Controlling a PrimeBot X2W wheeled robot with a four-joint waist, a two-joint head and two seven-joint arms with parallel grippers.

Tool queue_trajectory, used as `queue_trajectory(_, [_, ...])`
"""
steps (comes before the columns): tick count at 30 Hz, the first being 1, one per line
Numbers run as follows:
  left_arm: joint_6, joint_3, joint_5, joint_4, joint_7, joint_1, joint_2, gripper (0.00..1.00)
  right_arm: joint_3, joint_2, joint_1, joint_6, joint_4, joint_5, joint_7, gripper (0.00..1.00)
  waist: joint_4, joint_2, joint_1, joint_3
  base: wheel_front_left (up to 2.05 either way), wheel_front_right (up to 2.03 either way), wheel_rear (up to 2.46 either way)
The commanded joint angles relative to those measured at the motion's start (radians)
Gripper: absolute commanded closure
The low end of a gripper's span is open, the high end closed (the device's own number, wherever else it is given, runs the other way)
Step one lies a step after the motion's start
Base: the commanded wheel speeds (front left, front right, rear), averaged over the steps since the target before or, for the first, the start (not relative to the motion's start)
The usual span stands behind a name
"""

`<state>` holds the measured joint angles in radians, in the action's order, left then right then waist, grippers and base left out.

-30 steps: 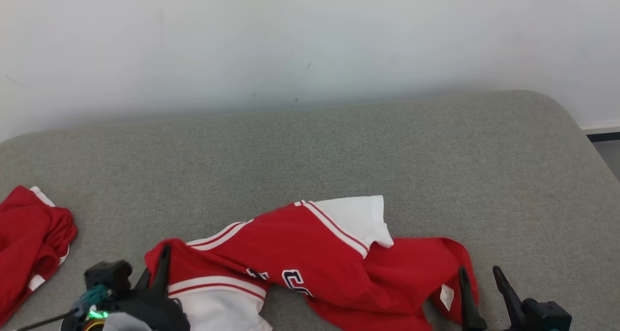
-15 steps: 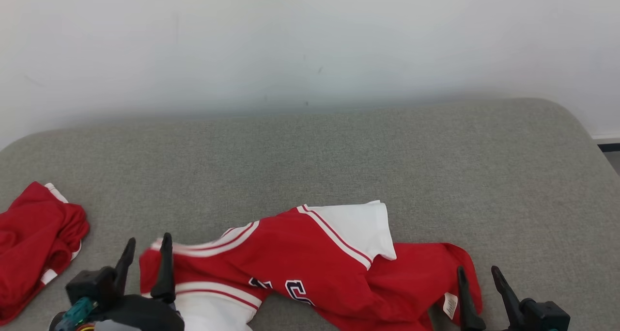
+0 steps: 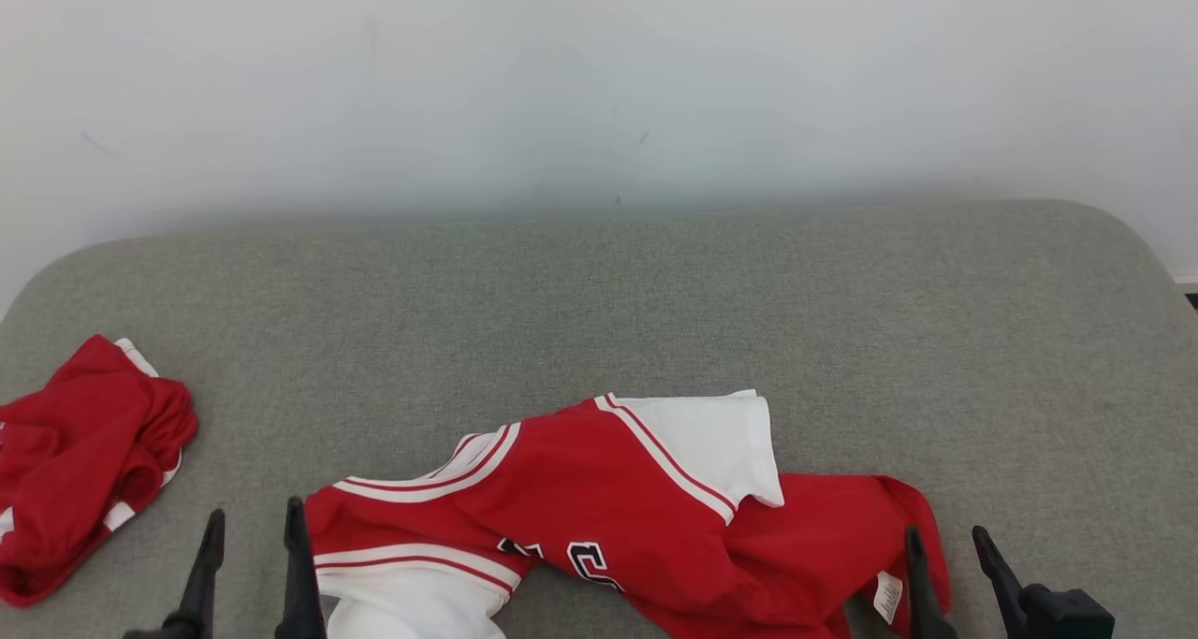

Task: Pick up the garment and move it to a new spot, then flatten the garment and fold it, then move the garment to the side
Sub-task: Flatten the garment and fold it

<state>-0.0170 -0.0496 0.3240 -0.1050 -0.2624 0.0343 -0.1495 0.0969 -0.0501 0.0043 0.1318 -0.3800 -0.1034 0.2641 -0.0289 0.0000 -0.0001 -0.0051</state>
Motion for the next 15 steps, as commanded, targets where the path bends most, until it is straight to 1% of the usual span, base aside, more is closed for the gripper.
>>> queue_trajectory(1, [0.015,0.025,-0.035,0.014,-0.003,0.038,0.026,0.0,0.014,0.0,0.003,-0.002,-0.006,0.01,0.001,0.0,0.004,0.0,0.0001,0.004,0.0,0.0,0.0])
queue_trajectory(2, [0.015,0.025,-0.035,0.014,-0.003,0.038,0.026,0.0,0.014,0.0,0.003,-0.002,-0.006,0.01,0.001,0.0,0.004,0.0,0.0001,0.004,0.0,0.0,0.0])
queue_trajectory(3, [0.02,0.039,-0.05,0.011,-0.003,0.054,0.039,0.0,0.023,-0.001,0.006,-0.002,-0.012,0.014,0.001,0.0,0.006,0.0,0.0001,0.005,0.0,0.0,0.0])
queue_trajectory(8, [0.058,0.082,-0.079,-0.001,-0.003,0.078,0.081,0.0,0.049,-0.001,0.018,-0.002,-0.055,0.027,0.001,0.0,0.022,0.0,0.0001,0.008,0.0,0.0,0.0])
queue_trajectory(12, [0.076,0.105,-0.098,-0.003,-0.003,0.07,0.095,0.0,0.032,-0.02,-0.014,-0.002,-0.13,0.011,0.002,0.0,0.029,0.0,0.0001,0.009,0.0,0.0,0.0])
queue_trajectory(15, [0.086,0.112,-0.108,-0.007,-0.003,0.059,0.097,0.0,0.015,-0.03,-0.047,-0.002,-0.217,-0.004,0.001,0.0,0.032,0.0,0.0001,0.009,0.0,0.0,0.0])
